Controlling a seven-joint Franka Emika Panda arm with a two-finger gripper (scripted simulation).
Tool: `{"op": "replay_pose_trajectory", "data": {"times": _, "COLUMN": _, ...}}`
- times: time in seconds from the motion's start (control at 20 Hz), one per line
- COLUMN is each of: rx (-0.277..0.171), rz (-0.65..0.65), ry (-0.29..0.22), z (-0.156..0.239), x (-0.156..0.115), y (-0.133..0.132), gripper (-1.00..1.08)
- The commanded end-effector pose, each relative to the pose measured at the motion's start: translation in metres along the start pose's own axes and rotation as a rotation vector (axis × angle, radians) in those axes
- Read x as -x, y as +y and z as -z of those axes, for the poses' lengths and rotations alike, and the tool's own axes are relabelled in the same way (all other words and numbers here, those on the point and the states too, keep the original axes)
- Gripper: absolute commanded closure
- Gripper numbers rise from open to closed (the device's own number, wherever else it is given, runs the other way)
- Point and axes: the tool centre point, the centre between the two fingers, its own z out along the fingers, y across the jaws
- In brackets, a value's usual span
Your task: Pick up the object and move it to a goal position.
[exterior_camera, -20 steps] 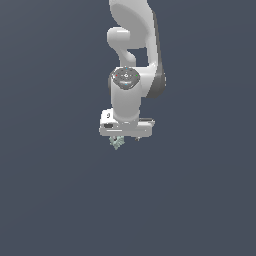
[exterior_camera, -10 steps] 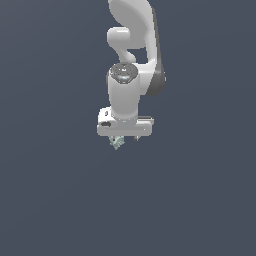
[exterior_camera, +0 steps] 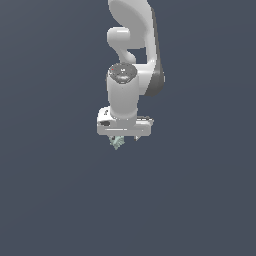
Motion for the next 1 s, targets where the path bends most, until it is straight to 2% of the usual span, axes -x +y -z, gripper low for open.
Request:
{"op": "replay_pose_trajectory", "data": {"times": 0.0, "rx": -0.001, "rz": -0.03, "ry": -0.001, "z": -0.003, "x": 0.002, "y": 0.001, "gripper": -0.92}}
{"op": "replay_pose_trajectory", "data": {"times": 0.4, "rx": -0.007, "rz": -0.202, "ry": -0.005, "z": -0.02, "x": 0.017, "y": 0.01, "gripper": -0.92}}
{"op": "replay_pose_trajectory", "data": {"times": 0.95, "rx": -0.011, "rz": -0.553, "ry": -0.01, "z": -0.05, "x": 0.048, "y": 0.029, "gripper": -0.92}}
